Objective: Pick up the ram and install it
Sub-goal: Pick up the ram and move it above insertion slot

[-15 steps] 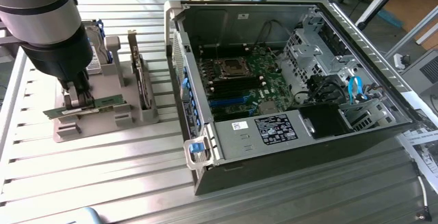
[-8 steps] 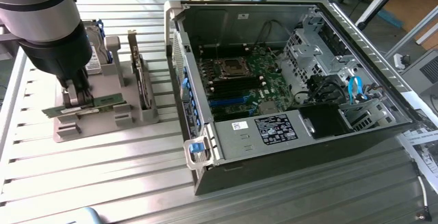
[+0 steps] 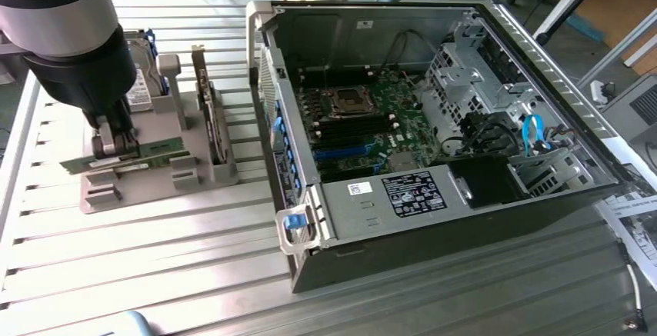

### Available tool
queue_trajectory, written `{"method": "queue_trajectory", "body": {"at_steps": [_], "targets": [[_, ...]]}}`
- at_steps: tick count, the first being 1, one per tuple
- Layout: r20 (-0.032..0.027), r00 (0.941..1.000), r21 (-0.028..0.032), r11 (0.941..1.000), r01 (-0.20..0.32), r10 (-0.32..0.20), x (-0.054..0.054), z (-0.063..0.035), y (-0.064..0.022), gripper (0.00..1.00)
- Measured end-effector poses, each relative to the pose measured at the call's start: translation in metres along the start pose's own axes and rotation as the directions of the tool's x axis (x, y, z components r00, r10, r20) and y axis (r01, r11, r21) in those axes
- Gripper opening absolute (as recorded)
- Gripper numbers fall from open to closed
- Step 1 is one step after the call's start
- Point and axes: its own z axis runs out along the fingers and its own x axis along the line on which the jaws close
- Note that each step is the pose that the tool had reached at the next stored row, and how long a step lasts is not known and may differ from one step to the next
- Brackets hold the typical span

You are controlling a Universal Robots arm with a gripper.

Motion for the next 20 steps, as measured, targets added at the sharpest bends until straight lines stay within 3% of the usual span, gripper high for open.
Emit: {"method": "queue_trajectory", "body": {"at_steps": [20], "targets": [[0.0000, 1.0000, 0.0000, 1.0000, 0.000, 0.000, 0.000, -0.0175, 0.0000, 0.14]]}}
